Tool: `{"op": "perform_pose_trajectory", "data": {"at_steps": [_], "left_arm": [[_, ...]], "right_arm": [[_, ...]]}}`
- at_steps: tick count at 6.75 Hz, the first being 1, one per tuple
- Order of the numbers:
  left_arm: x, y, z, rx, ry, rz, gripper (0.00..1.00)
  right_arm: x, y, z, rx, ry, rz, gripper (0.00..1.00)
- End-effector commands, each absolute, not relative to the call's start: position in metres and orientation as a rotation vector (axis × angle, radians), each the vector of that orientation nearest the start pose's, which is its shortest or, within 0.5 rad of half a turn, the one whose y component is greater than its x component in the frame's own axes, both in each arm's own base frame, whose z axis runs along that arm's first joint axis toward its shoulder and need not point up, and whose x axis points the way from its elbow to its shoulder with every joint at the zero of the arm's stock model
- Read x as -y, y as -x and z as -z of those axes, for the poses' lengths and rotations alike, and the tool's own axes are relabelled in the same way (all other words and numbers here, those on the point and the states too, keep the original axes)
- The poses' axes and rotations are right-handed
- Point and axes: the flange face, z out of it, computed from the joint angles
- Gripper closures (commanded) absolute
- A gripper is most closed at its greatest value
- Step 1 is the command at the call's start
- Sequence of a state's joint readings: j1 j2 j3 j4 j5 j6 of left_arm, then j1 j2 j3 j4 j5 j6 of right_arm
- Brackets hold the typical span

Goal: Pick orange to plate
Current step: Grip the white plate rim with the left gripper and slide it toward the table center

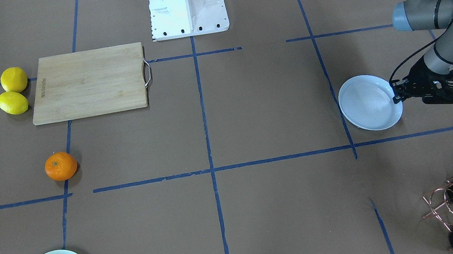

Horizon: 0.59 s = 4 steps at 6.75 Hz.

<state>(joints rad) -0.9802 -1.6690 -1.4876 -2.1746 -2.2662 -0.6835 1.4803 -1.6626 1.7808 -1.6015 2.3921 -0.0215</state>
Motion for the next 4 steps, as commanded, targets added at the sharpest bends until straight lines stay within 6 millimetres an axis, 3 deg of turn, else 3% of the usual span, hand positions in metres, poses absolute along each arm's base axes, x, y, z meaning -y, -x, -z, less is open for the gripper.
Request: {"op": "perform_pose_trajectory", "data": {"at_steps": [1, 2, 3, 4], "left_arm": [[0.516, -0.275, -0.509, -1.056, -0.033, -0.149, 1.0], [0.546, -0.295, -0.437, -1.123, -0.018, -0.041, 1.0], [0.547, -0.33, -0.387, -1.171, 0.017, -0.009, 1.0], [0.509, -0.423, -0.333, -1.202, 0.112, -0.041, 1.0]], "right_arm": [[0.459, -0.017, -0.596, 0.852, -0.052, 0.141, 0.0], [0.458, -0.014, -0.593, 0.895, -0.05, 0.142, 0.0], [0.459, -0.013, -0.591, 0.912, -0.049, 0.143, 0.0], [0.459, -0.01, -0.591, 0.917, -0.046, 0.146, 0.0]]}}
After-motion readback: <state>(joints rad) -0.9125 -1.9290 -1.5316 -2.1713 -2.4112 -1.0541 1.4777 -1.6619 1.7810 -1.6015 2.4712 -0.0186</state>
